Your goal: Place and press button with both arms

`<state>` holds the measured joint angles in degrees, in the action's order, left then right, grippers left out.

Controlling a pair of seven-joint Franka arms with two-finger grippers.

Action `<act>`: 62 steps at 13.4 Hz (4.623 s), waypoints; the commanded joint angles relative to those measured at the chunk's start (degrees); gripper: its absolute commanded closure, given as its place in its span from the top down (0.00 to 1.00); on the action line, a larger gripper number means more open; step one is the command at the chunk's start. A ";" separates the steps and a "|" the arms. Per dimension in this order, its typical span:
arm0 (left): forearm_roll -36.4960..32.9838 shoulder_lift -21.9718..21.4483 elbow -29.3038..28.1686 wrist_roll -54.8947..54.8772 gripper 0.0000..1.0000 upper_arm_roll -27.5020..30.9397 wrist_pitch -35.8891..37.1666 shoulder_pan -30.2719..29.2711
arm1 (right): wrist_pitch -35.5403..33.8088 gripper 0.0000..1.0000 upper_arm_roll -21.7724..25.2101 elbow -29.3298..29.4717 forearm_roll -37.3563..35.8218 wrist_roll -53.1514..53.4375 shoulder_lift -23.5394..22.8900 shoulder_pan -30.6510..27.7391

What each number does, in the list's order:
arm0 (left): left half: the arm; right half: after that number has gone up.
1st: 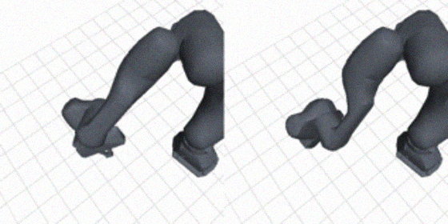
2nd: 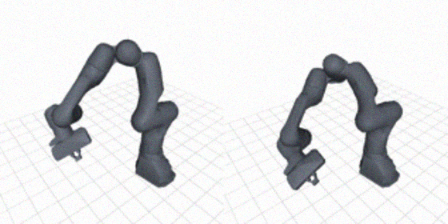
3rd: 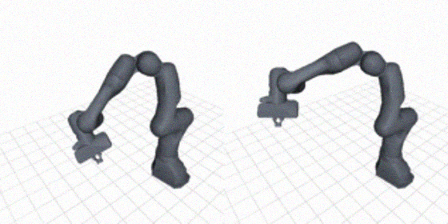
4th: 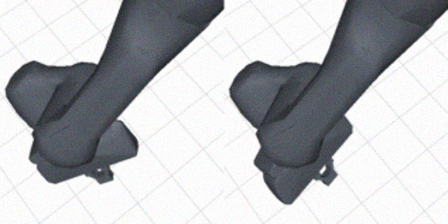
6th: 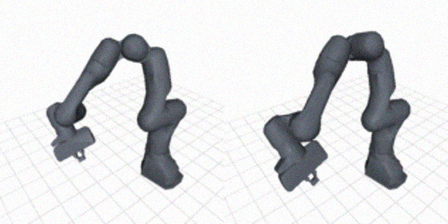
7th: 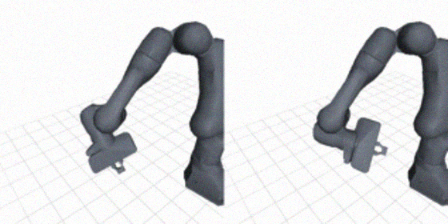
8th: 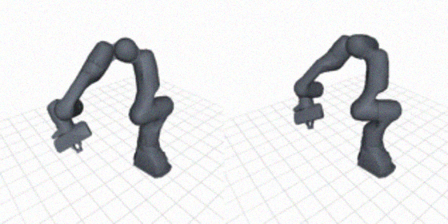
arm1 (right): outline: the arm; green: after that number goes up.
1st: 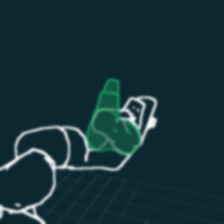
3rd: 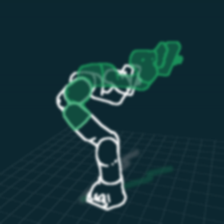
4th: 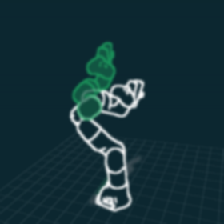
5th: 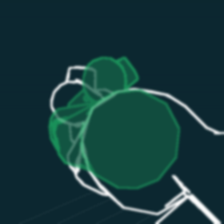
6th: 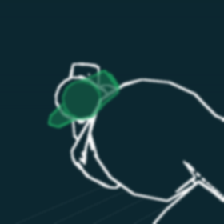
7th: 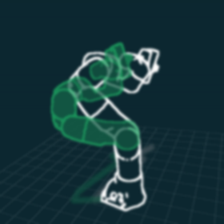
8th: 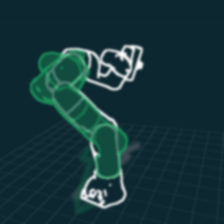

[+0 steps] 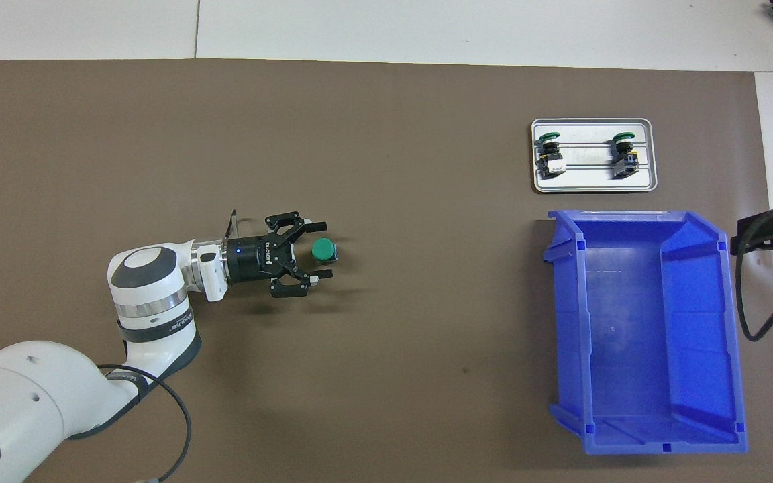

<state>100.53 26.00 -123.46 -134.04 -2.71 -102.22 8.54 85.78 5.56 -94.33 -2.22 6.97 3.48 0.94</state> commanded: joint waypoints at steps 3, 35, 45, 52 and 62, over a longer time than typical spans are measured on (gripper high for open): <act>0.02 0.02 3.65 4.72 0.99 0.60 2.64 -1.94 | 0.26 1.00 -0.20 -1.47 0.29 -1.35 1.44 -0.50; -90.76 -17.91 25.74 130.23 0.47 0.52 -2.01 14.57 | 3.08 1.00 -0.37 0.10 0.82 -1.35 0.12 -0.33; -95.26 -21.52 14.92 158.92 0.00 0.25 -13.27 20.90 | 1.32 1.00 -0.37 1.34 1.34 -1.09 -0.85 -0.50; -95.17 -19.59 9.20 161.03 0.00 0.34 -24.86 21.35 | 0.88 1.00 -0.37 0.90 1.34 -1.09 -0.58 -0.50; -95.26 -15.54 9.20 160.94 0.00 0.43 -31.20 20.64 | 0.18 1.00 -0.29 0.46 1.26 -1.61 -0.15 -1.56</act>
<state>6.55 10.79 -113.35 25.76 -2.57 -132.01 28.98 86.72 5.46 -93.46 -2.20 6.95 2.69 0.29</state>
